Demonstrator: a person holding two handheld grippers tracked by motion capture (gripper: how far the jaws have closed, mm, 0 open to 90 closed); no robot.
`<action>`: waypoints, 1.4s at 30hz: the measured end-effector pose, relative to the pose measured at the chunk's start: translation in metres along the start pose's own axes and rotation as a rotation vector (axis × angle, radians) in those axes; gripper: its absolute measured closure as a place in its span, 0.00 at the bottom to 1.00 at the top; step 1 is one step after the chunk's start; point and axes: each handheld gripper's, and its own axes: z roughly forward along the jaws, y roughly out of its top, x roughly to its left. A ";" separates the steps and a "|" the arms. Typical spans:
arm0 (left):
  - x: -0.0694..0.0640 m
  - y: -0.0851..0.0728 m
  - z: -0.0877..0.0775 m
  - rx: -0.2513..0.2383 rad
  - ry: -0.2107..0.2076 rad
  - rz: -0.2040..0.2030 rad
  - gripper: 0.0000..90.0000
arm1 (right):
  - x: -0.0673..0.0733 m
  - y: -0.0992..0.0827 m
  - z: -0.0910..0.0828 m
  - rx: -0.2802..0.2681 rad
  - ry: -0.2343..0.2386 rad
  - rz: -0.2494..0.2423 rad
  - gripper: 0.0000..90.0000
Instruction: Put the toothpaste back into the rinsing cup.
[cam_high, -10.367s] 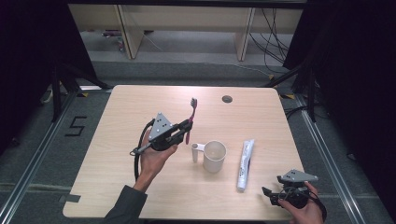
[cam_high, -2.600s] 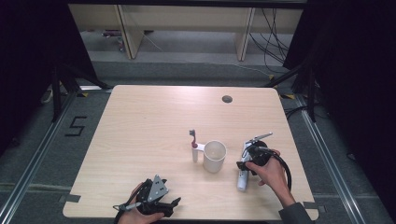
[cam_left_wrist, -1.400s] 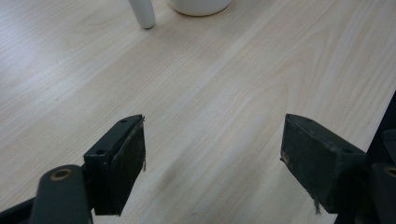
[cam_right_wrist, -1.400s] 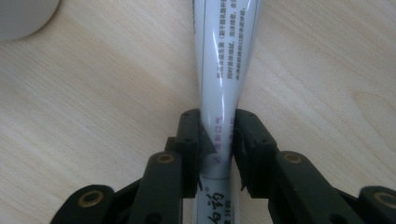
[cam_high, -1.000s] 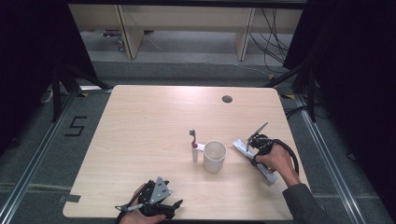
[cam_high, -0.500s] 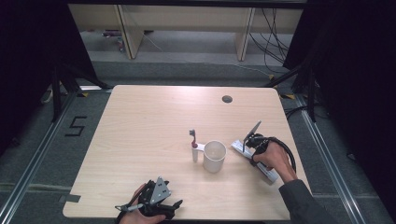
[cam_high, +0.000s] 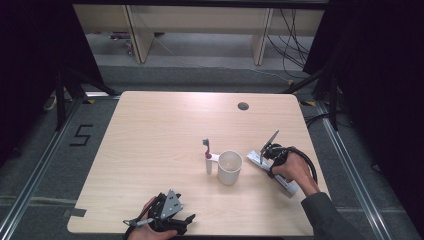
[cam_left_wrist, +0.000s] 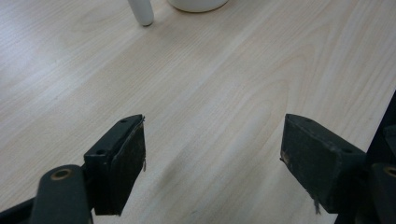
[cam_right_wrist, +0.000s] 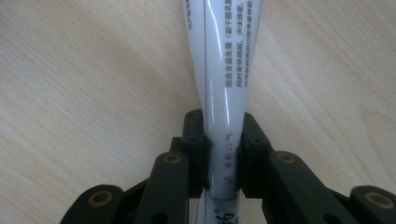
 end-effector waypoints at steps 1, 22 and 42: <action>0.000 0.000 0.000 -0.001 0.000 -0.001 0.24 | 0.000 0.000 0.000 0.000 0.000 0.000 0.85; 0.001 0.000 0.000 -0.003 0.007 0.008 0.24 | -0.016 -0.006 -0.042 -0.315 0.045 0.067 0.85; 0.001 0.000 0.000 -0.001 0.006 0.000 0.24 | -0.002 0.002 -0.092 -0.800 0.145 0.078 0.85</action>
